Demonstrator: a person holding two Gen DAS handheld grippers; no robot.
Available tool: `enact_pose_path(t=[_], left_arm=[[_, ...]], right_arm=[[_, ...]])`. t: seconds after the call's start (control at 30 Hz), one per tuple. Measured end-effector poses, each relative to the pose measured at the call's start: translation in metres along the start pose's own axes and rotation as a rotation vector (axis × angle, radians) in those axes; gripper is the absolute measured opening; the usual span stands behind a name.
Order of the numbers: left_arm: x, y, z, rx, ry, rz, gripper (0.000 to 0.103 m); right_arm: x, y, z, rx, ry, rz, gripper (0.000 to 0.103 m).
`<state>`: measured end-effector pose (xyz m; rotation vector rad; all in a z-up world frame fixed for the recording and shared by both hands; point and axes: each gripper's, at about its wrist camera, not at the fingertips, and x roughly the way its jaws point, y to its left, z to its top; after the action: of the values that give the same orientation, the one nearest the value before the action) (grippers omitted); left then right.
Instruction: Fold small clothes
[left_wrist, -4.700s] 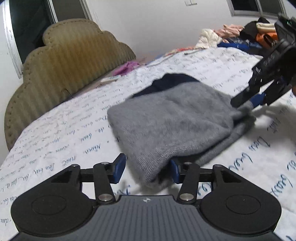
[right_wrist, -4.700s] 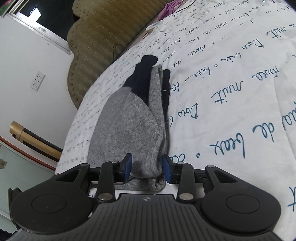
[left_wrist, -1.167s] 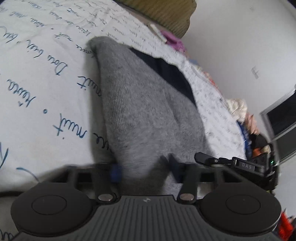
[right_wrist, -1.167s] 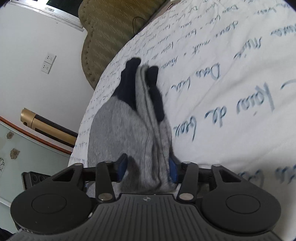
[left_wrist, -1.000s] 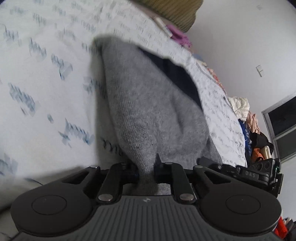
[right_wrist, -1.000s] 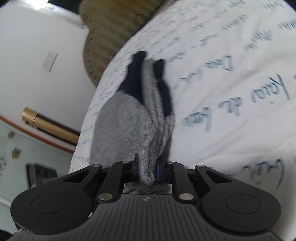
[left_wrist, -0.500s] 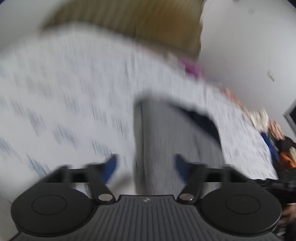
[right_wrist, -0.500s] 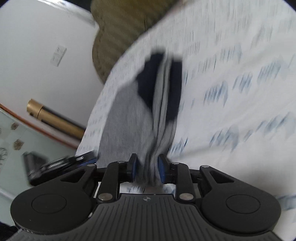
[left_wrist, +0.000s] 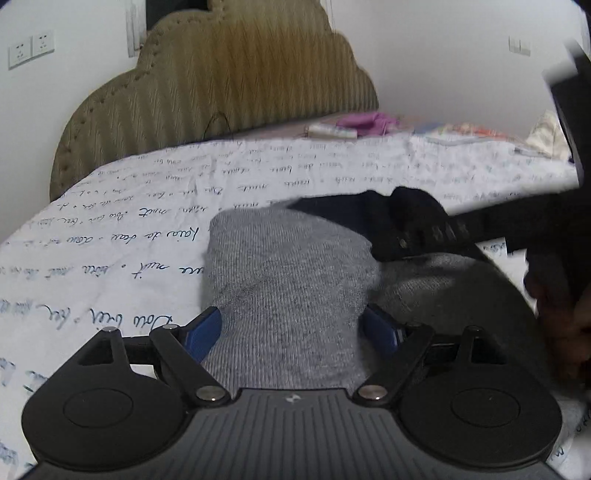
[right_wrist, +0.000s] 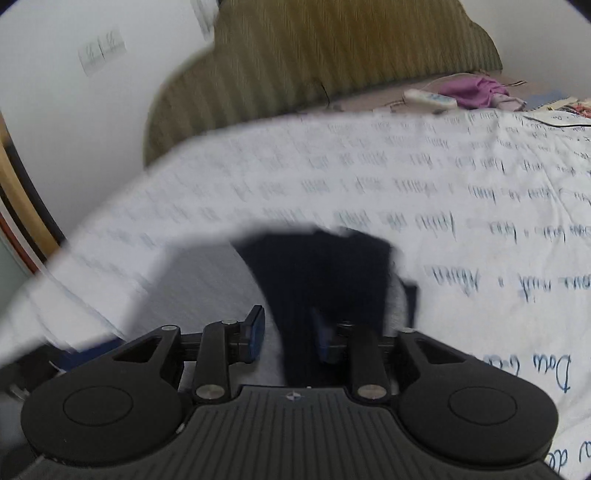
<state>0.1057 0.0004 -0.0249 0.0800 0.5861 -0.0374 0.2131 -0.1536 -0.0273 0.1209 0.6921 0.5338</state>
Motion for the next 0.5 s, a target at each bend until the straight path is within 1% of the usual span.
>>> enact_pose_path(t=[0.03, 0.1, 0.17, 0.3, 0.37, 0.4, 0.43, 0.5], left_arm=[[0.001, 0.002, 0.0, -0.014, 0.007, -0.009, 0.085], [0.004, 0.006, 0.0, -0.031, 0.015, -0.015, 0.087], [0.009, 0.008, 0.001, -0.042, 0.021, -0.012, 0.089], [0.006, 0.008, 0.0, -0.048, 0.019, -0.014, 0.089], [0.008, 0.008, 0.001, -0.051, 0.02, -0.011, 0.089], [0.008, 0.008, 0.001, -0.054, 0.02, -0.008, 0.089], [0.008, 0.008, 0.001, -0.056, 0.019, -0.007, 0.09], [0.008, 0.007, 0.001, -0.055, 0.02, -0.003, 0.09]], right_arm=[[0.0, -0.003, -0.008, -0.021, -0.044, 0.018, 0.025], [-0.006, -0.007, -0.018, -0.001, -0.072, 0.028, 0.025], [-0.006, -0.004, -0.022, -0.035, -0.083, 0.016, 0.025], [-0.008, 0.002, -0.02, -0.086, -0.09, 0.003, 0.025], [-0.018, 0.002, -0.015, -0.06, -0.091, -0.007, 0.025], [-0.024, 0.002, -0.012, -0.03, -0.097, -0.022, 0.027], [-0.034, 0.003, -0.009, -0.002, -0.116, -0.034, 0.03], [-0.058, 0.011, -0.007, 0.002, -0.185, -0.032, 0.035]])
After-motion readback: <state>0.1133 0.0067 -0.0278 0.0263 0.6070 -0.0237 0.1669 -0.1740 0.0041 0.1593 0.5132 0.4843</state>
